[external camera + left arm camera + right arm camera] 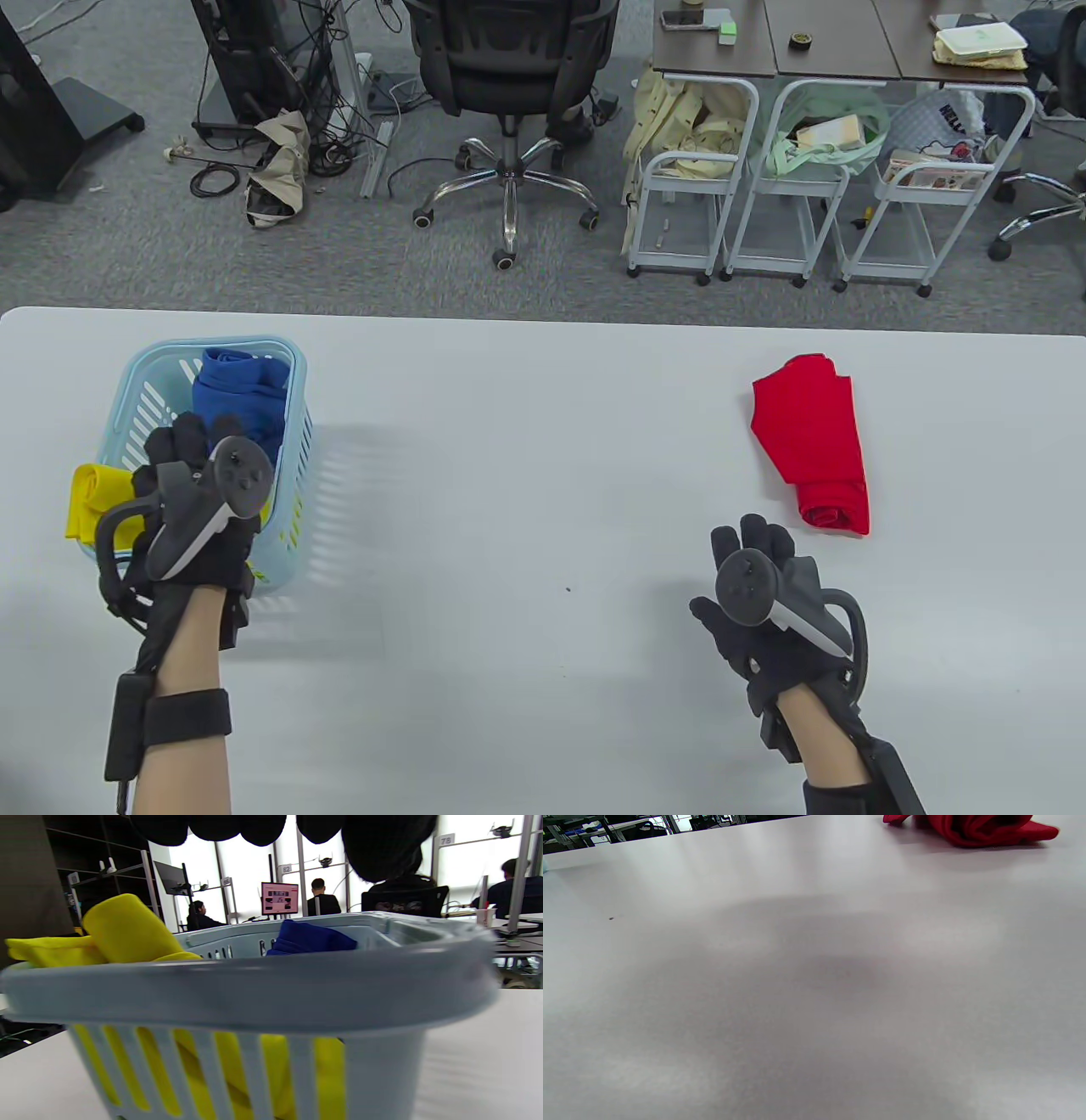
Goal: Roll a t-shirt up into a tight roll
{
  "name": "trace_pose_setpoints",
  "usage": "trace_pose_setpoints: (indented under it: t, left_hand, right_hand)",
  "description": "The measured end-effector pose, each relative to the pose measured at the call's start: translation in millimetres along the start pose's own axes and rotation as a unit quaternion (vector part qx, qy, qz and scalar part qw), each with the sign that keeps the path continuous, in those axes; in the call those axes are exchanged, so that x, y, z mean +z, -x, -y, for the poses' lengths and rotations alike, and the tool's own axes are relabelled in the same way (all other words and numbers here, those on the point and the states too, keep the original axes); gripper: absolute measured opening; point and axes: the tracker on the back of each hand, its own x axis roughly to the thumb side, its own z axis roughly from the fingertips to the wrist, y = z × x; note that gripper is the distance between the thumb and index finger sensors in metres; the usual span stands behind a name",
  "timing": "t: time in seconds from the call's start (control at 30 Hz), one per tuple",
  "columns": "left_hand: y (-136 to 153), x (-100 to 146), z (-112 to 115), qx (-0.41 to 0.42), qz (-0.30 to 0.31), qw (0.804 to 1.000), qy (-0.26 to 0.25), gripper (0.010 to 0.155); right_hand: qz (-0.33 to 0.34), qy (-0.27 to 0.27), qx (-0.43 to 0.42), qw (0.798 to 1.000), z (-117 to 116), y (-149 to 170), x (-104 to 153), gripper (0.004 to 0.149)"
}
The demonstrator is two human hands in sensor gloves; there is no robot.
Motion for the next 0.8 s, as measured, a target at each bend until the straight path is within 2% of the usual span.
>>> trace_pose_setpoints:
  t: [0.13,0.23,0.33,0.67,0.77,0.8]
  left_hand:
    - [29.3,-8.6,1.6,0.002,-0.065,0.998,0.019,0.071]
    - [39.9,-13.5,3.6,0.000,-0.100,0.994,0.031,0.071]
    - [45.0,-19.1,4.5,-0.026,-0.145,0.987,0.066,0.074]
    - [55.9,-35.6,21.1,-0.059,-0.193,0.971,0.130,0.081]
    - [56.8,-38.3,27.0,-0.066,-0.197,0.970,0.129,0.079]
    - [56.7,-39.0,27.4,-0.081,-0.202,0.970,0.113,0.077]
  right_hand:
    - [0.002,-0.001,-0.002,1.000,-0.4,-0.3,-0.2,0.082]
    - [0.002,-0.002,-0.003,1.000,-0.4,-0.3,-0.2,0.082]
    - [0.002,-0.002,-0.003,1.000,-0.4,-0.3,-0.2,0.082]
    - [-0.001,-0.006,-0.009,1.000,-0.4,1.0,0.2,0.081]
    - [0.000,-0.009,-0.010,1.000,-1.1,1.1,-0.1,0.081]
    - [0.000,-0.009,-0.010,1.000,-1.0,1.2,-0.1,0.081]
